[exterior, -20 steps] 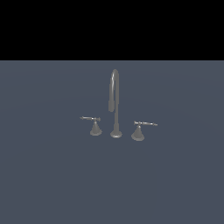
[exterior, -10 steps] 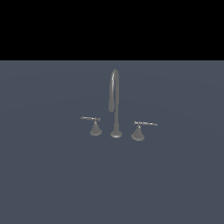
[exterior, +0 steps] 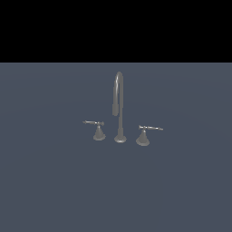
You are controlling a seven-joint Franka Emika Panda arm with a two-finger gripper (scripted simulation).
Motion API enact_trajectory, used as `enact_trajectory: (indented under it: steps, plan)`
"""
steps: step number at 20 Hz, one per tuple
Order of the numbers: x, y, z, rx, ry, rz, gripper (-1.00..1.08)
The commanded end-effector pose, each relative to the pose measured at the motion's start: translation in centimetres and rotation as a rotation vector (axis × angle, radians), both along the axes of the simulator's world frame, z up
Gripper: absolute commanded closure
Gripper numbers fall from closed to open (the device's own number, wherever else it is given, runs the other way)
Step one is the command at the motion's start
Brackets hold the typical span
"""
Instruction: Turn on the faucet by rotating a designated handle.
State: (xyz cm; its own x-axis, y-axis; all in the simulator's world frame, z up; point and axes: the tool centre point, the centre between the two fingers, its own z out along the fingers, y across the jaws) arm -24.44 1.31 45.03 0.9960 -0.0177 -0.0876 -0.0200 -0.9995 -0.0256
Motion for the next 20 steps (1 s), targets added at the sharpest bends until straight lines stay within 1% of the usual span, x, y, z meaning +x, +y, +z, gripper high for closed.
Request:
enact_trajectory:
  steps: [1, 8, 14, 20]
  plan:
    - [0.9, 0.3, -0.4, 0.012, 0.002, -0.029, 1.08]
    - [4.5, 1.6, -2.2, 0.056, 0.016, -0.158, 1.08]
    - [8.4, 3.0, -4.7, 0.092, 0.039, -0.311, 1.08]
    - [12.0, 4.4, -7.7, 0.111, 0.067, -0.476, 1.08]
